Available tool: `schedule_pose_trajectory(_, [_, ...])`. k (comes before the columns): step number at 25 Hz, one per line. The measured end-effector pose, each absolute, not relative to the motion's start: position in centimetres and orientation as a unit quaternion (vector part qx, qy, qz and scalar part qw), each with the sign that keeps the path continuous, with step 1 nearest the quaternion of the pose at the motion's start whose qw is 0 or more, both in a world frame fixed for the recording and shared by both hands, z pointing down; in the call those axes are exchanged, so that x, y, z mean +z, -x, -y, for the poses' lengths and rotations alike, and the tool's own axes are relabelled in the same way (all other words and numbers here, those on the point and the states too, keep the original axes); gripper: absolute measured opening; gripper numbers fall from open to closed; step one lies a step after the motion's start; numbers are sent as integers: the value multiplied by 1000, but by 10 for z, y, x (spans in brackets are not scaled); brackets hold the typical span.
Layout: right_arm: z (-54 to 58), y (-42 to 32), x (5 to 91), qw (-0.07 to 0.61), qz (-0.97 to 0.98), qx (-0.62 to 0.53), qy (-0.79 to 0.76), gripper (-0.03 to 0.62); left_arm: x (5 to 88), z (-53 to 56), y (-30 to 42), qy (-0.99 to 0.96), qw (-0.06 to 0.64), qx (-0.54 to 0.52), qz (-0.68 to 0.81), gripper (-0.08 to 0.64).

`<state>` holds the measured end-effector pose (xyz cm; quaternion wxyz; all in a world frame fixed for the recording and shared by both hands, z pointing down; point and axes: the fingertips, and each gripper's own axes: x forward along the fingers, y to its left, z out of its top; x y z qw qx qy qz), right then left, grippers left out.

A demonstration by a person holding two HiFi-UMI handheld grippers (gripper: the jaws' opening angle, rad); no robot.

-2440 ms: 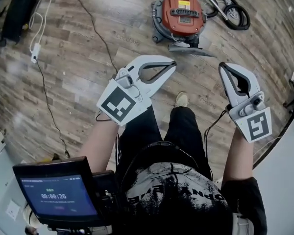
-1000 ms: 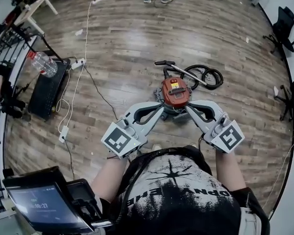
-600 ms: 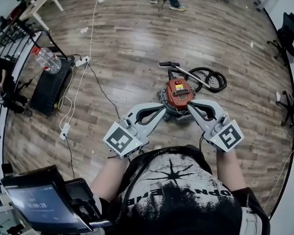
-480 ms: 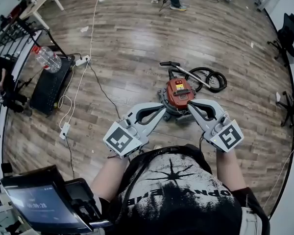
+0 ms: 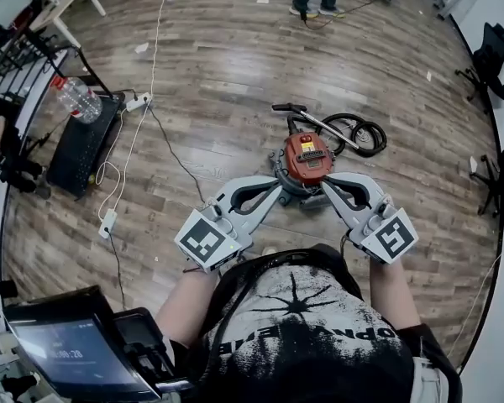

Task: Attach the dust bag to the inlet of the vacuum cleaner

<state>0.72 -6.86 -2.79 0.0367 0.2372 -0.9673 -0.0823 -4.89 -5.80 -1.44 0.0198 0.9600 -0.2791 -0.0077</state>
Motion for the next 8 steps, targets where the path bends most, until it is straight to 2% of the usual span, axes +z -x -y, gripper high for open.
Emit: schedule_pose_trajectory(8, [70, -7, -32, 17, 970, -63, -234, 5, -19, 56, 51, -960, 4, -21, 281, 5])
